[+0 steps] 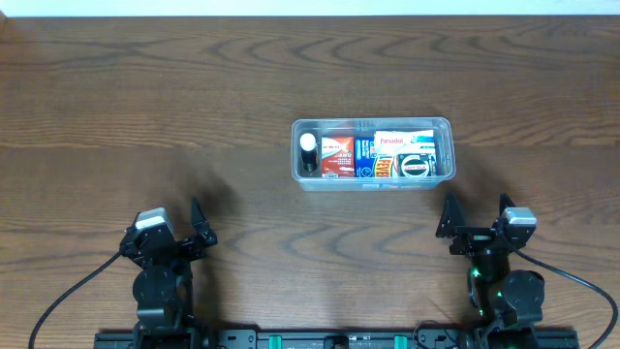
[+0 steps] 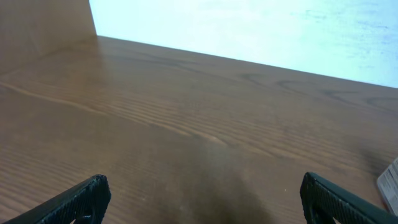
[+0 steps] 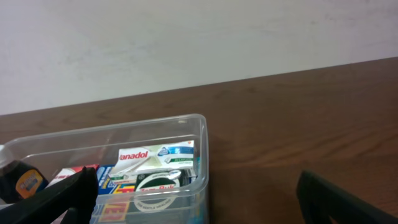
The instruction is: Pack container
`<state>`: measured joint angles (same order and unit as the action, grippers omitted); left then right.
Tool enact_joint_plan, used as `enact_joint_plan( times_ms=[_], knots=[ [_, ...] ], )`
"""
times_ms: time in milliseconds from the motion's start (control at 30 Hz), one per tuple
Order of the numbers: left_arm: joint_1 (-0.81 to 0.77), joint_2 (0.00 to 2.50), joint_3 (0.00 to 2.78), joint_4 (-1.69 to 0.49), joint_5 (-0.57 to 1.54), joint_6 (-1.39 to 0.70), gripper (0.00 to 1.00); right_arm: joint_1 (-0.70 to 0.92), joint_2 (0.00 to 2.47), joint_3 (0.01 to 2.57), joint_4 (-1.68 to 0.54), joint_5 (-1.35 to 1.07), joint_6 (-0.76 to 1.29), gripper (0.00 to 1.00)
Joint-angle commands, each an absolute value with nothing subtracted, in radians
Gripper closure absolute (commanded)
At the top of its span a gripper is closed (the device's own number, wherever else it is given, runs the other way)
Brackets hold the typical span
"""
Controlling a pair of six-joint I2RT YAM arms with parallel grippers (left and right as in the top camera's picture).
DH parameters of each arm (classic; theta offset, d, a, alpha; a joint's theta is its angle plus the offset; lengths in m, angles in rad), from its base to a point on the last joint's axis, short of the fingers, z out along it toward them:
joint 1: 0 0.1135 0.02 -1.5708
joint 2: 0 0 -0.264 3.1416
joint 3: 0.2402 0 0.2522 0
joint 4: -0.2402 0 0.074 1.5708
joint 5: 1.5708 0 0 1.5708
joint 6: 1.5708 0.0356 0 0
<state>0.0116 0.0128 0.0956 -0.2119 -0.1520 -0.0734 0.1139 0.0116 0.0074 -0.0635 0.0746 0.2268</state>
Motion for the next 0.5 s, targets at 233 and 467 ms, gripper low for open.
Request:
enact_joint_plan(
  times_ms=[233, 467],
  knots=[
    [0.018, 0.002, 0.065, -0.212, -0.073, 0.003, 0.02, 0.102, 0.006, 0.005, -0.068, 0.07, 0.22, 0.01],
    [0.018, 0.002, 0.064, -0.21, -0.014, 0.049, 0.02, 0.102, 0.006, 0.005, -0.068, 0.071, 0.22, 0.01]
  ],
)
